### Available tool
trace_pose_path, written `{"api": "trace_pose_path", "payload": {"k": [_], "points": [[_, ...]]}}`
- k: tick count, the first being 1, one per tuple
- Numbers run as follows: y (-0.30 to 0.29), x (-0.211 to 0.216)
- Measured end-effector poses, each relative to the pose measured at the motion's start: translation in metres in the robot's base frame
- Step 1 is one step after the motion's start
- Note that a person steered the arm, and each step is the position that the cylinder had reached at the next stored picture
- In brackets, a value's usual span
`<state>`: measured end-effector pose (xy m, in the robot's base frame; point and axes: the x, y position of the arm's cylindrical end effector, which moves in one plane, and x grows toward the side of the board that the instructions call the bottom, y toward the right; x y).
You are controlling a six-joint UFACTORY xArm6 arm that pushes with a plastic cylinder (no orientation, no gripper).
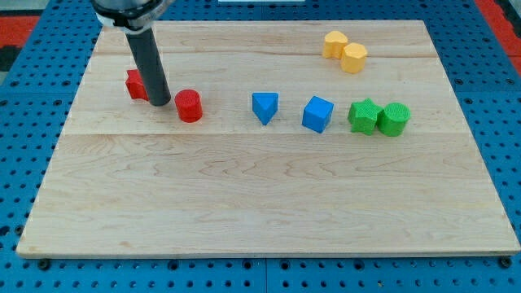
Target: Separate the red blocks
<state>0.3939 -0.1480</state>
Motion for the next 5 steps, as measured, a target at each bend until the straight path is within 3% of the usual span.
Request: {"api": "trace_pose_path", "payload": {"k": [2, 3, 5], "points": [[0.037, 0.019], [-0.012, -0.013], [-0.005, -0.077]]}}
